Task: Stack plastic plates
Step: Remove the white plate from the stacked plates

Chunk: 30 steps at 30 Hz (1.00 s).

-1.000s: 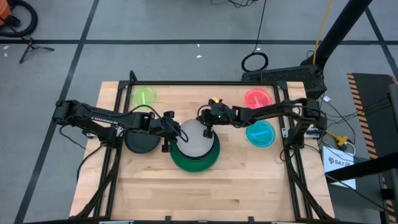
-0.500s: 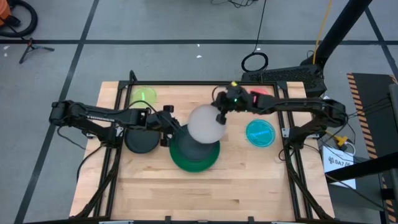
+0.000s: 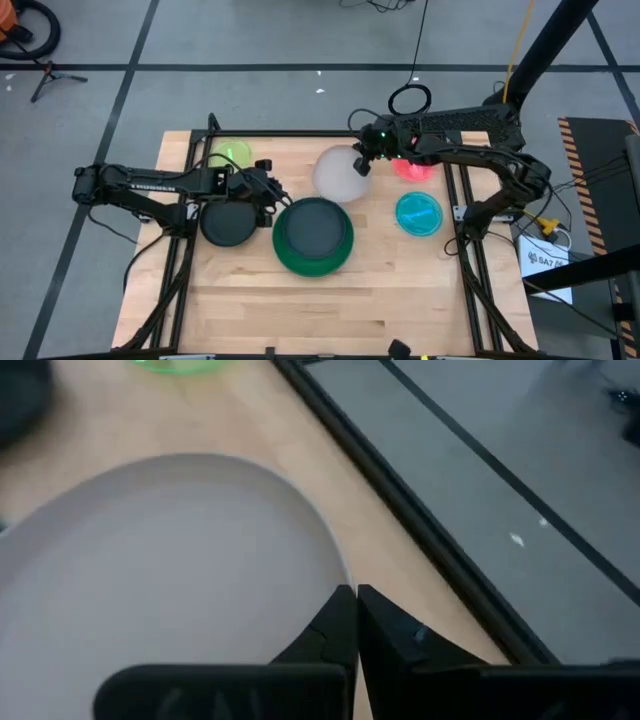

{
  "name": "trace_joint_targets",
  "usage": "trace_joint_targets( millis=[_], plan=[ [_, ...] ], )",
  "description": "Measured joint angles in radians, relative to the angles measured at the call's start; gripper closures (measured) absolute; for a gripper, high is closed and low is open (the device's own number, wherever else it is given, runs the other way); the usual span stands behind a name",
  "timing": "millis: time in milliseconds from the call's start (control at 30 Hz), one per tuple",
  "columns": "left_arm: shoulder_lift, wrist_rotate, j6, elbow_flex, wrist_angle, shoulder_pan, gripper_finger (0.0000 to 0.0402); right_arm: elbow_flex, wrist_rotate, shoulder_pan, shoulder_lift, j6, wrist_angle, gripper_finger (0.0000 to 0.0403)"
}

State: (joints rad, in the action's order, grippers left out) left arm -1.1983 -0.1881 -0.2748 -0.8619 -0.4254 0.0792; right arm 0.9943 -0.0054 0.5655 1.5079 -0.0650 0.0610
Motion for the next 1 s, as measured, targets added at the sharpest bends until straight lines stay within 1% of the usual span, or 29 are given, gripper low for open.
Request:
trace_joint_targets(
  millis=[200,500,600,833,900,1000],
  plan=[
    [0.000,0.004,0.053,0.000,-0.047,-0.010,0.0400,-0.001,0.000,0.054,0.082,0.039,-0.064,0.0403],
    [-0.001,0.004,0.169,0.000,-0.118,-0.025,0.0400,-0.001,0.003,0.085,0.223,0.054,-0.104,0.0398],
    [-0.001,0.005,0.235,0.000,-0.157,-0.026,0.0400,-0.001,0.003,0.090,0.260,0.054,-0.102,0.0397],
    [-0.002,0.004,0.444,0.000,-0.263,-0.036,0.0400,-0.001,0.003,0.090,0.313,0.068,-0.098,0.0394],
    [-0.004,0.004,0.502,0.000,-0.292,-0.046,0.0399,-0.001,0.002,0.090,0.321,0.069,-0.094,0.0384],
    [-0.009,0.005,0.578,0.000,-0.350,-0.069,0.0393,-0.001,0.002,0.089,0.324,0.077,-0.082,0.0355]
  ],
)
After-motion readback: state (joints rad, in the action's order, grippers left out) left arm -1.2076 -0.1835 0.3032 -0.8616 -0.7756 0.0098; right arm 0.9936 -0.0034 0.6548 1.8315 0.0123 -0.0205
